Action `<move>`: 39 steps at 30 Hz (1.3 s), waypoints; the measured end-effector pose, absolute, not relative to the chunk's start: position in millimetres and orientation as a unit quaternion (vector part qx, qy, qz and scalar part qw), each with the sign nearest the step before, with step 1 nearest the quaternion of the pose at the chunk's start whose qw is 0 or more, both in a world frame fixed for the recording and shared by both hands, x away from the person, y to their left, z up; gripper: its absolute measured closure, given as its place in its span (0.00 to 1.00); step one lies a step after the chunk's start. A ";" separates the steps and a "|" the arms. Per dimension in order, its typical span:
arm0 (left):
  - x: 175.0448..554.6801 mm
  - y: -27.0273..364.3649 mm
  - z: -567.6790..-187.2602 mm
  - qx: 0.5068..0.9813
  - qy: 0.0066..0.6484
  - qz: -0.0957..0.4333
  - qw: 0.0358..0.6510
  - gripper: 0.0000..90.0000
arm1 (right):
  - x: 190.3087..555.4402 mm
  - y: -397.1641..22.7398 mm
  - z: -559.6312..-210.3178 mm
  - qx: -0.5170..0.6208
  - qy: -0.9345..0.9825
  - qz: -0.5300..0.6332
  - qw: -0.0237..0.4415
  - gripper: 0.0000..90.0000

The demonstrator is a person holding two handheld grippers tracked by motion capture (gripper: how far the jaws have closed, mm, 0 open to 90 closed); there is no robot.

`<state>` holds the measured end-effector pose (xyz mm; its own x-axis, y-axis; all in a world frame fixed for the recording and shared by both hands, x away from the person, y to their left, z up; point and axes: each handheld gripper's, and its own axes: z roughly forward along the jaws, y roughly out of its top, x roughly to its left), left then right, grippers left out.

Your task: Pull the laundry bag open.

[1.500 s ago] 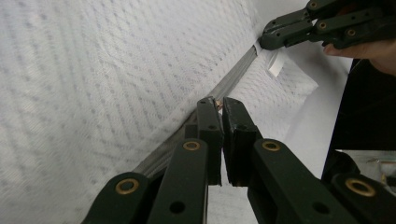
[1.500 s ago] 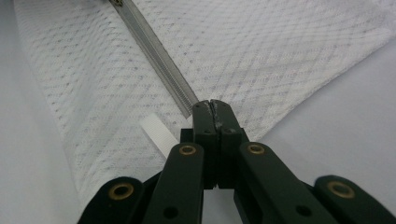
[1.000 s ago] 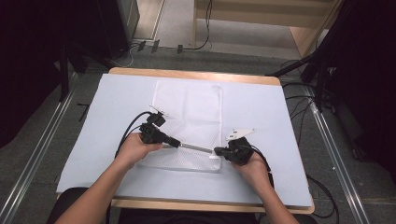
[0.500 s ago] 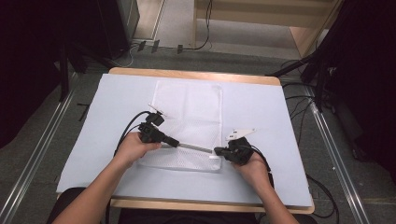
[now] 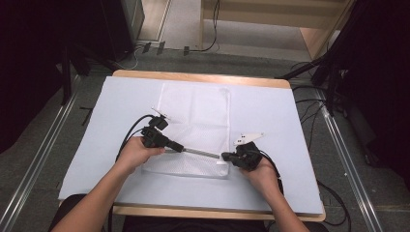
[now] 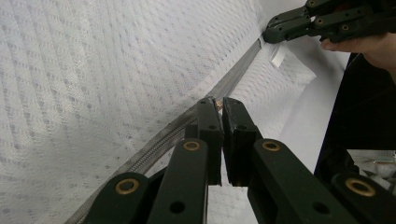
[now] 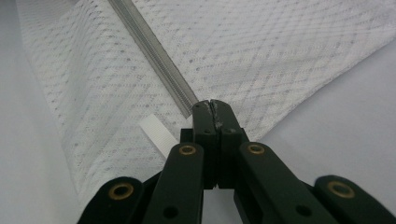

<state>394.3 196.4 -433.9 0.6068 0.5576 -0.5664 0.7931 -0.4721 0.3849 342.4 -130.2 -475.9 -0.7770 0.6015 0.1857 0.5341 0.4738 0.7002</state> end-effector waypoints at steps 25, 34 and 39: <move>392.9 243.1 -431.0 0.823 0.428 -0.180 0.326 0.98 | 342.9 -130.3 -475.9 0.332 0.857 0.392 0.041 1.00; 392.2 259.9 -429.9 0.815 0.441 -0.177 0.332 0.98 | 343.2 -130.4 -476.0 0.331 0.857 0.392 0.041 1.00; 392.3 269.4 -430.3 0.811 0.447 -0.177 0.334 0.98 | 343.1 -130.3 -475.9 0.331 0.857 0.392 0.041 1.00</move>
